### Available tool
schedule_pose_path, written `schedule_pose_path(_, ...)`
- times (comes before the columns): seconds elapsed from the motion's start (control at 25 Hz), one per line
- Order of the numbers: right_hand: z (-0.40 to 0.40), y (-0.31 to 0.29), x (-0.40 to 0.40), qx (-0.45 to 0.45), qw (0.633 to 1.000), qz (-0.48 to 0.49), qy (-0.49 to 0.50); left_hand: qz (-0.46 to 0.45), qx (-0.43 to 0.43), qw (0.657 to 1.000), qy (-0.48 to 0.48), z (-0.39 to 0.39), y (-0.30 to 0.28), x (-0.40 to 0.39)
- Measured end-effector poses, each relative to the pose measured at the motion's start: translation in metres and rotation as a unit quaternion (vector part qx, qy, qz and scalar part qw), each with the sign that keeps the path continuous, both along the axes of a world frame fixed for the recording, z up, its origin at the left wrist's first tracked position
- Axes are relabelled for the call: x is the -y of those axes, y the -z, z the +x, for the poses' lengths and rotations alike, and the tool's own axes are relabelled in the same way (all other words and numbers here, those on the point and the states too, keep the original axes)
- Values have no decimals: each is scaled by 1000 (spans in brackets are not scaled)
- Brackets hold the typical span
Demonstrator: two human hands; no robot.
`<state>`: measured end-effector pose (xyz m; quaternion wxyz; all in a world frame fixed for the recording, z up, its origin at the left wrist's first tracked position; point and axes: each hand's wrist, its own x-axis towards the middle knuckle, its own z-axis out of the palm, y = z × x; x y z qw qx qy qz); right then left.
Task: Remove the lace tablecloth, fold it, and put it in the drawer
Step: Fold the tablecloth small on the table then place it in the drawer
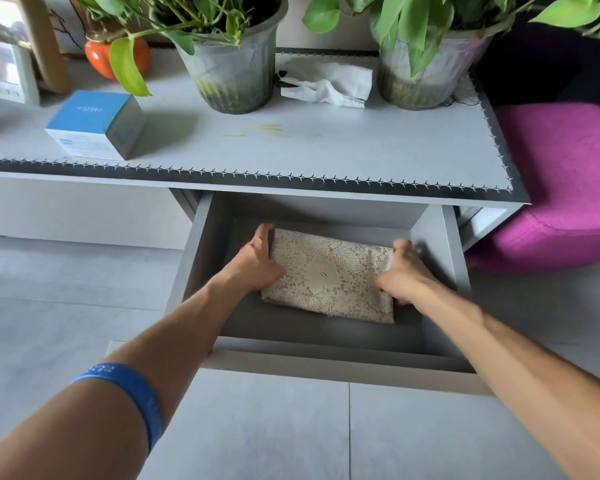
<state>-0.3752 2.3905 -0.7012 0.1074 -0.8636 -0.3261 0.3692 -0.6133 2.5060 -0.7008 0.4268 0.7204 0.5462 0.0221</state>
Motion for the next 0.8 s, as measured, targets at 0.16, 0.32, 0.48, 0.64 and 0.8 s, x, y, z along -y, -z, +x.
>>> schedule_pose_path(0.16, -2, -3, 1, -20, 995, 55, -76, -23, 6, 997, 73, -5, -4, 2)
schedule_pose_path(0.32, -15, -13, 3, 25, 983, 33, -177, -35, -82, 986, 141, -16, -14, 9)
schedule_pose_path(0.48, -45, -27, 7, 213, 915, 42, -340, 243, -261, 898, 258, 2, -32, 33)
schedule_pose_path(0.64, -56, -30, 11, 189, 897, -52, -395, 254, -281, 862, 338, 7, -27, 39)
schedule_pose_path(0.8, -55, -35, -2, 153, 898, -54, -409, 144, -311, 847, 406, -4, -22, 19)
